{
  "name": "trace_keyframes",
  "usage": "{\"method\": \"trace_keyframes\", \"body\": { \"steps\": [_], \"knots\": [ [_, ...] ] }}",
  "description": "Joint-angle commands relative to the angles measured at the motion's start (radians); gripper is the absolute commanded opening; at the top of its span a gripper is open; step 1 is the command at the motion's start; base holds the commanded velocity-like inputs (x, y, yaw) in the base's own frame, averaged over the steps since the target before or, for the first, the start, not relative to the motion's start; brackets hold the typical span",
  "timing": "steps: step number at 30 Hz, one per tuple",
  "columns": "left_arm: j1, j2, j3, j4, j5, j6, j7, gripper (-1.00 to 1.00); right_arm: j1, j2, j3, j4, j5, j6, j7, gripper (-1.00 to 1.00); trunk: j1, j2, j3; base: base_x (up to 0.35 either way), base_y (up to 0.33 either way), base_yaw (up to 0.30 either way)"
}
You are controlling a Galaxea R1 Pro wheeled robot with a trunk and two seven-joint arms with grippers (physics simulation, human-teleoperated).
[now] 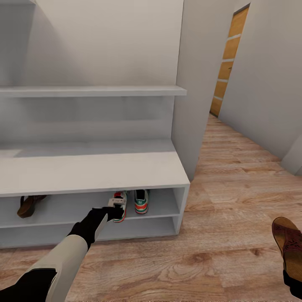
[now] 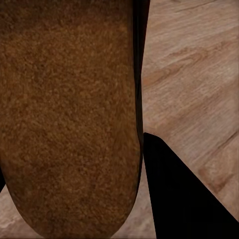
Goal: Pick up the two gym shoes and the two sandals from the corridor floor and place them onto the hallstand (shoe rack) in the corridor, making sure they are on the rack and not on the floor. Arrange them so the two gym shoes are next to each other and the two sandals are next to each other.
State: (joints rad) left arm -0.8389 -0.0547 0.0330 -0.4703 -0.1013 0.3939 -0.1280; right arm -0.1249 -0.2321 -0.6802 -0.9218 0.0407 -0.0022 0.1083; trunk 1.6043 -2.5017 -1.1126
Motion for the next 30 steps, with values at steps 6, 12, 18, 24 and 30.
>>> {"method": "trace_keyframes", "body": {
  "steps": [6,12,18,24,30],
  "knots": [
    [0.000,0.001,0.004,-0.002,-0.011,0.005,-0.007,-1.00,-0.001,0.001,-0.004,0.000,0.001,-0.001,0.007,-1.00,0.000,0.000,-0.004,0.000,0.000,0.000],
    [0.000,0.001,0.006,-0.002,-0.012,0.005,-0.007,-1.00,-0.001,0.001,-0.004,0.000,0.001,-0.001,0.007,-1.00,0.000,0.000,-0.004,0.170,0.000,0.000],
    [0.000,0.001,0.006,-0.002,-0.011,0.004,-0.007,-1.00,-0.001,0.001,-0.004,0.000,0.001,-0.001,0.007,-1.00,0.000,0.000,-0.004,0.071,0.000,0.000],
    [0.000,0.001,0.004,-0.001,-0.012,0.004,-0.007,-1.00,-0.001,0.001,-0.004,0.000,0.001,-0.001,0.007,-1.00,0.000,0.000,-0.004,0.117,-0.050,0.000],
    [0.000,0.001,0.004,-0.002,-0.011,0.003,-0.007,-1.00,-0.001,0.001,-0.004,0.000,0.001,-0.001,0.007,-1.00,0.000,0.000,-0.004,0.059,-0.034,0.000]
  ]
}}
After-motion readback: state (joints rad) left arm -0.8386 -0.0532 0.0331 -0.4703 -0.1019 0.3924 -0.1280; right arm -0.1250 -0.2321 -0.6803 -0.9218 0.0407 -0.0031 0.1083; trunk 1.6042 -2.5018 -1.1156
